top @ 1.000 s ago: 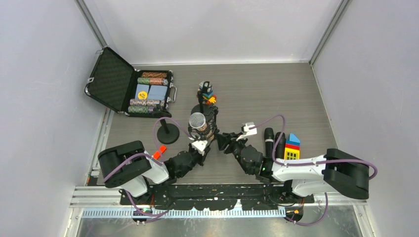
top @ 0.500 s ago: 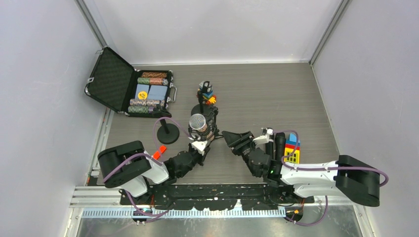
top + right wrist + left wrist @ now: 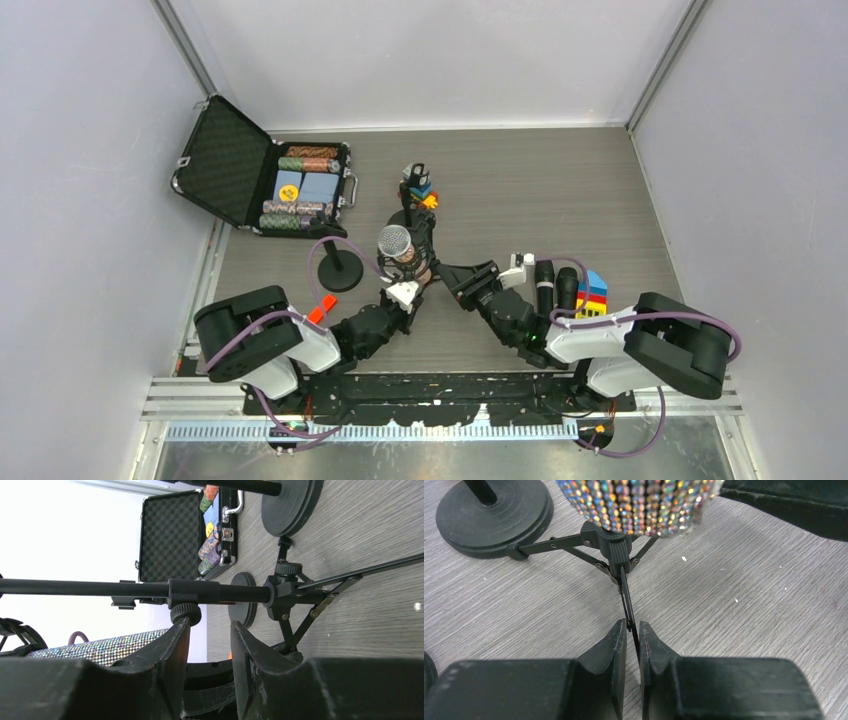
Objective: Remove the microphone from the stand
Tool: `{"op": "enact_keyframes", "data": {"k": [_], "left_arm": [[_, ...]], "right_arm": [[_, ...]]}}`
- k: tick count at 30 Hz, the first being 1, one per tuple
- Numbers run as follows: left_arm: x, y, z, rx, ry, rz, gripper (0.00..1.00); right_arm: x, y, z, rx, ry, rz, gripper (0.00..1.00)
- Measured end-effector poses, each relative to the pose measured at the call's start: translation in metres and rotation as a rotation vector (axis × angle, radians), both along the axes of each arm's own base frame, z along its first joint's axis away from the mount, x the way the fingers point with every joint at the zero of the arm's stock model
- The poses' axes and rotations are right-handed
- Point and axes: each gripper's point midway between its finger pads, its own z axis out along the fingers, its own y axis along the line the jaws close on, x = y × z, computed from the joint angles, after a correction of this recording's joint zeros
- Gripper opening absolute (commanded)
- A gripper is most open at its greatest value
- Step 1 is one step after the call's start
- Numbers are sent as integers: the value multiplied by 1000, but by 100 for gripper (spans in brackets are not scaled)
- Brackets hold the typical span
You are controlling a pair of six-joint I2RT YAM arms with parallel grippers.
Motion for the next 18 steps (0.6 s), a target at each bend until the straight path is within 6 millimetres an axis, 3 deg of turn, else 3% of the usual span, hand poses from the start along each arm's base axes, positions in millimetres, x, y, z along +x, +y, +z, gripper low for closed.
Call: {"op": "enact_keyframes", "data": {"k": [9, 18], "left_arm": [[0, 3, 1, 10, 0, 6, 0], [1, 4, 2, 22, -11, 7, 0]], "right_arm": [[-2, 17, 9, 3, -25, 69, 39], [2, 26, 14, -113, -60, 94, 20]]}}
